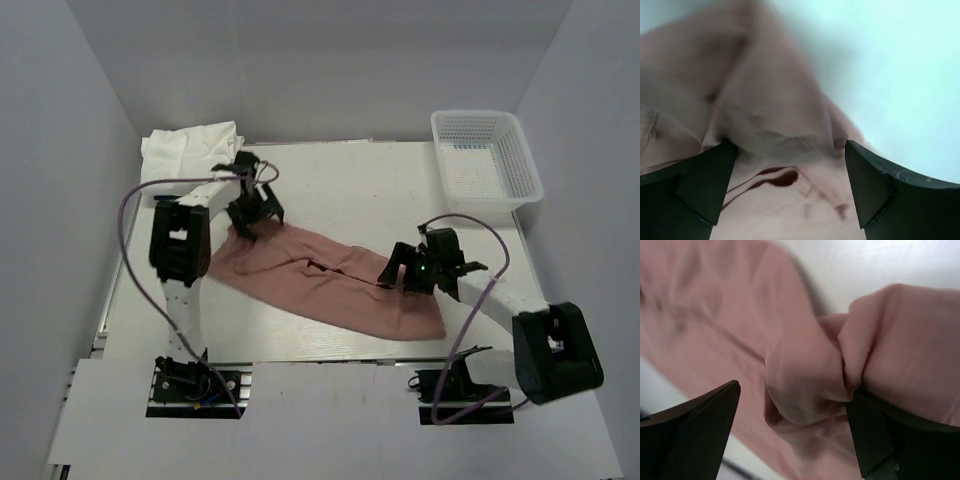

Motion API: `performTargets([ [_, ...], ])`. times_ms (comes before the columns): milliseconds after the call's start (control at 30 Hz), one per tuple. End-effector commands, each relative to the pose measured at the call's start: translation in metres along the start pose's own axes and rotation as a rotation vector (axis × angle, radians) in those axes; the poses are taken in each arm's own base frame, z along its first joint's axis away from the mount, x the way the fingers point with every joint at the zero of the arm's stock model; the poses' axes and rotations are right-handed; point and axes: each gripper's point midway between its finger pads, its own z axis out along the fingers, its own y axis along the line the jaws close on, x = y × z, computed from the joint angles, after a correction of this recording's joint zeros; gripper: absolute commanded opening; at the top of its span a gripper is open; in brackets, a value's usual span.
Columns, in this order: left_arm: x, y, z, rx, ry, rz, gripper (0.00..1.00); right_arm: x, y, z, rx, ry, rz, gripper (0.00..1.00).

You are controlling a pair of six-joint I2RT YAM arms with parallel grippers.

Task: Fold and stack the t-shirts
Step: Rotate the tshirt 80 degrees

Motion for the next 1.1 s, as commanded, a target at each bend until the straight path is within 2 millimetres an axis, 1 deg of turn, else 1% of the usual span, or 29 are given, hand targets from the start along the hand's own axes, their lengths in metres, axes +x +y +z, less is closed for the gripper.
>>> performTargets([
  [0, -0.05, -0.083, 0.051, 0.162, -0.092, 0.124, 1.0, 0.092, -0.006, -0.034, 0.049, 0.291, 0.036, 0.9],
  [33, -0.044, -0.085, 0.094, 0.148, -0.032, 0.13, 1.0, 0.115, -0.011, -0.049, 0.087, 0.382, 0.047, 0.9],
  [67, -0.074, -0.131, 0.077, 0.252, -0.108, 0.131, 1.0, 0.122, 0.003, -0.059, 0.008, 0.398, 0.039, 0.9],
  [133, -0.071, -0.177, 0.09, 0.397, -0.09, 0.154, 1.0, 0.147, 0.019, -0.076, -0.086, 0.514, 0.022, 0.9],
  [167, -0.082, -0.204, 0.103, 0.507, -0.15, 0.166, 1.0, 0.162, 0.03, -0.085, -0.158, 0.581, -0.019, 0.9],
  [200, -0.076, -0.226, 0.103, 0.6, -0.145, 0.14, 1.0, 0.168, 0.032, -0.089, -0.185, 0.615, -0.053, 0.9],
  [233, -0.071, -0.225, 0.119, 0.639, -0.14, 0.119, 1.0, 0.174, 0.042, -0.094, -0.262, 0.652, -0.082, 0.9],
  [267, -0.074, -0.242, 0.116, 0.708, -0.18, 0.112, 1.0, 0.184, 0.043, -0.096, -0.282, 0.699, -0.139, 0.9],
  [300, -0.082, -0.251, 0.125, 0.767, -0.214, 0.062, 1.0, 0.187, 0.048, -0.096, -0.312, 0.731, -0.156, 0.9],
  [333, -0.09, -0.271, 0.113, 0.834, -0.25, 0.06, 1.0, 0.189, 0.049, -0.092, -0.321, 0.746, -0.17, 0.9],
  [367, -0.089, -0.28, 0.115, 0.864, -0.253, 0.051, 1.0, 0.195, 0.052, -0.093, -0.347, 0.77, -0.24, 0.83],
  [400, -0.094, -0.289, 0.112, 0.923, -0.278, 0.049, 1.0, 0.193, 0.057, -0.088, -0.38, 0.756, -0.269, 0.76],
  [433, -0.089, -0.292, 0.124, 0.933, -0.269, 0.002, 1.0, 0.189, 0.062, -0.079, -0.376, 0.775, -0.279, 0.78],
  [467, -0.093, -0.291, 0.126, 0.934, -0.283, -0.028, 1.0, 0.186, 0.064, -0.074, -0.401, 0.766, -0.332, 0.75],
  [500, -0.095, -0.293, 0.132, 0.933, -0.322, -0.055, 1.0, 0.189, 0.071, -0.076, -0.439, 0.796, -0.354, 0.82],
  [533, -0.1, -0.291, 0.133, 0.922, -0.341, -0.079, 1.0, 0.183, 0.079, -0.067, -0.453, 0.82, -0.374, 0.84],
  [567, -0.104, -0.289, 0.137, 0.907, -0.355, -0.102, 1.0, 0.184, 0.083, -0.068, -0.474, 0.838, -0.385, 0.9],
  [600, -0.114, -0.284, 0.144, 0.872, -0.401, -0.134, 1.0, 0.185, 0.085, -0.063, -0.491, 0.849, -0.406, 0.9],
  [633, -0.117, -0.283, 0.144, 0.862, -0.419, -0.145, 1.0, 0.174, 0.1, -0.059, -0.521, 0.819, -0.427, 0.9],
  [667, -0.121, -0.281, 0.145, 0.851, -0.438, -0.157, 1.0, 0.172, 0.106, -0.052, -0.543, 0.811, -0.441, 0.9],
  [733, -0.137, -0.28, 0.136, 0.832, -0.512, -0.192, 1.0, 0.166, 0.126, -0.045, -0.588, 0.813, -0.459, 0.77],
  [767, -0.141, -0.278, 0.136, 0.82, -0.533, -0.205, 1.0, 0.169, 0.126, -0.04, -0.583, 0.843, -0.444, 0.9],
  [800, -0.149, -0.276, 0.135, 0.809, -0.57, -0.224, 1.0, 0.167, 0.136, -0.039, -0.616, 0.836, -0.461, 0.9],
  [867, -0.171, -0.27, 0.122, 0.825, -0.63, -0.252, 1.0, 0.164, 0.155, -0.033, -0.651, 0.83, -0.482, 0.9],
  [933, -0.184, -0.268, 0.113, 0.838, -0.657, -0.274, 1.0, 0.166, 0.155, -0.031, -0.615, 0.846, -0.501, 0.9],
  [967, -0.196, -0.264, 0.102, 0.839, -0.685, -0.29, 1.0, 0.164, 0.155, -0.03, -0.608, 0.846, -0.516, 0.9],
  [1000, -0.198, -0.266, 0.095, 0.842, -0.698, -0.273, 1.0, 0.167, 0.146, -0.035, -0.553, 0.875, -0.51, 0.9],
  [1033, -0.207, -0.264, 0.083, 0.85, -0.725, -0.265, 1.0, 0.163, 0.141, -0.035, -0.514, 0.853, -0.532, 0.9],
  [1067, -0.211, -0.272, 0.059, 0.869, -0.76, -0.215, 1.0, 0.158, 0.138, -0.035, -0.479, 0.822, -0.559, 0.9],
])
